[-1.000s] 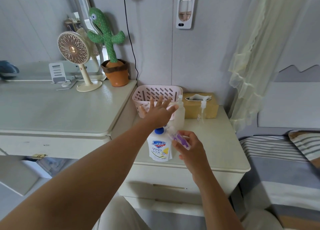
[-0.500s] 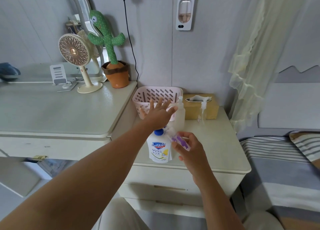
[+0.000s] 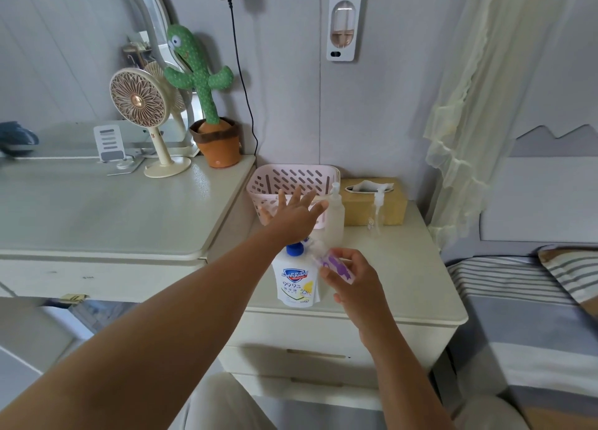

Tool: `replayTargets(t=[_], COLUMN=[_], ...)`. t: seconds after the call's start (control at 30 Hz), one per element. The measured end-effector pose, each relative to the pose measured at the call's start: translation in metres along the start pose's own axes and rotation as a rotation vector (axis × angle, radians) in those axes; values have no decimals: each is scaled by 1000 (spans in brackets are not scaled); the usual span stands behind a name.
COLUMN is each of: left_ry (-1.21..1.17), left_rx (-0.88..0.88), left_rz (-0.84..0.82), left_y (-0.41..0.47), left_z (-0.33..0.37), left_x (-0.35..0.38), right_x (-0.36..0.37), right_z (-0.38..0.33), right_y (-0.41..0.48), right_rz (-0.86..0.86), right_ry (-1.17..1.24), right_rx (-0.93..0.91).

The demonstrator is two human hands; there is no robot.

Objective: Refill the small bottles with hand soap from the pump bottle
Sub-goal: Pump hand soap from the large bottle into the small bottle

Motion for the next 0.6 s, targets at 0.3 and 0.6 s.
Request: replayTargets(t=[0.3, 0.6], left_ry=[-8, -77], left_rx=[-17, -23], left_rz=[4, -15], left_y=[-4, 4], left_z=[1, -7], left_x=[2, 9], right_x=[-1, 2], right_z=[3, 8], right_y=[-1, -1], right_rz=[-8, 6], right_ry=[11, 30], right_rx=[15, 28])
Point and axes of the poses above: each hand's wrist, its own y-axis towards the middle knuckle, its own x-axis out of the palm, z = x × y, the point moved 1 cm from there along y, towards the middle knuckle, and after that the axes turned 2 degrees about y, right-handed, at the moved point
